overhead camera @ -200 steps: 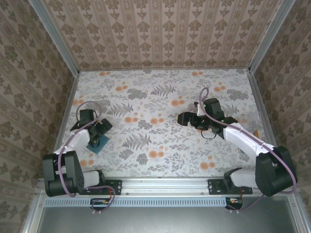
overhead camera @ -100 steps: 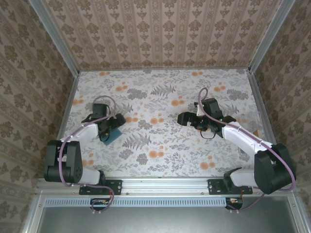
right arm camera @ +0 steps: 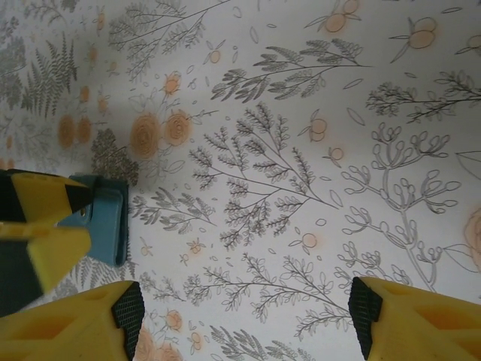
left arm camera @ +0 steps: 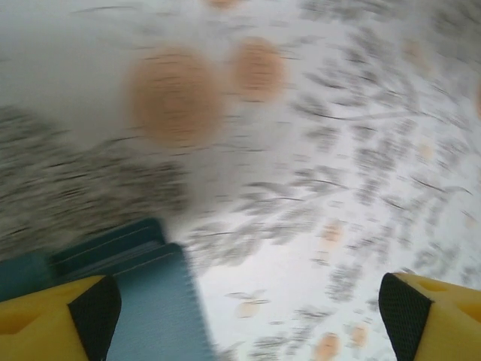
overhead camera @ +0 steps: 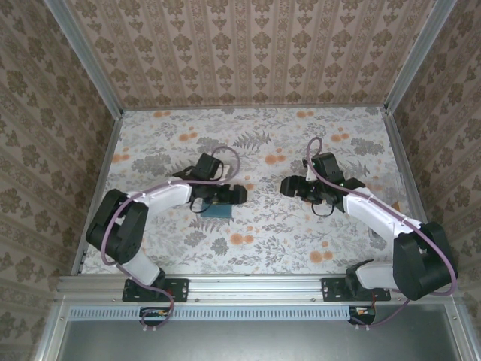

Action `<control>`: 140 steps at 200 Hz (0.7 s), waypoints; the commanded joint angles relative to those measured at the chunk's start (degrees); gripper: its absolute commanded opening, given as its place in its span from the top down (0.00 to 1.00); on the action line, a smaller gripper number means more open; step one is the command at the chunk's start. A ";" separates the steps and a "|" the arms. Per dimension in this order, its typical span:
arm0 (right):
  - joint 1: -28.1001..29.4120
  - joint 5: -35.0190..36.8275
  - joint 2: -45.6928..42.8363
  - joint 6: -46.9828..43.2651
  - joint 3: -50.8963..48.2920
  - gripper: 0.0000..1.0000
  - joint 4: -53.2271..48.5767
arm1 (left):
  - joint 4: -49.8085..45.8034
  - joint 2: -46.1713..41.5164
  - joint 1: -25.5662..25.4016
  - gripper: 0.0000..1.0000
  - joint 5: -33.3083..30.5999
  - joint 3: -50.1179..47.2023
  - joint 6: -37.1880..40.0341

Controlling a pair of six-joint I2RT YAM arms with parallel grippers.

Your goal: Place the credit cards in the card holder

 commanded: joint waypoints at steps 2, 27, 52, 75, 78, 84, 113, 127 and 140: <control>0.23 2.97 -0.23 -0.51 1.71 0.28 -2.56 | -0.45 -2.85 -1.87 0.09 3.21 2.54 4.09; 0.27 -0.30 1.00 -0.51 2.31 0.37 -0.74 | 2.15 -11.29 -0.48 0.07 -4.16 -1.68 0.43; 1.50 -7.56 6.55 -0.04 5.05 0.48 2.24 | 2.82 -19.24 3.20 0.06 -7.66 -7.90 -5.37; 5.31 -10.05 13.40 -0.50 10.40 0.52 2.29 | 0.03 -24.52 5.46 0.05 -11.70 -13.03 -10.69; 5.92 -10.16 14.21 -0.65 11.15 0.52 2.16 | -0.62 -25.05 5.77 0.05 -12.36 -13.64 -11.46; 7.12 -10.22 15.96 -0.86 12.79 0.53 1.95 | -1.47 -26.12 6.34 0.05 -13.41 -14.86 -12.73; 12.49 -10.77 24.74 -1.63 21.73 0.54 0.35 | -3.54 -31.82 10.65 0.05 -16.03 -21.63 -18.65; 14.92 -10.75 29.24 -2.16 26.48 0.54 -0.88 | -3.53 -35.22 12.40 0.05 -16.54 -24.09 -20.50; 16.90 -10.57 33.09 -2.42 30.82 0.54 -2.34 | -4.30 -38.22 13.20 0.04 -17.50 -25.30 -21.25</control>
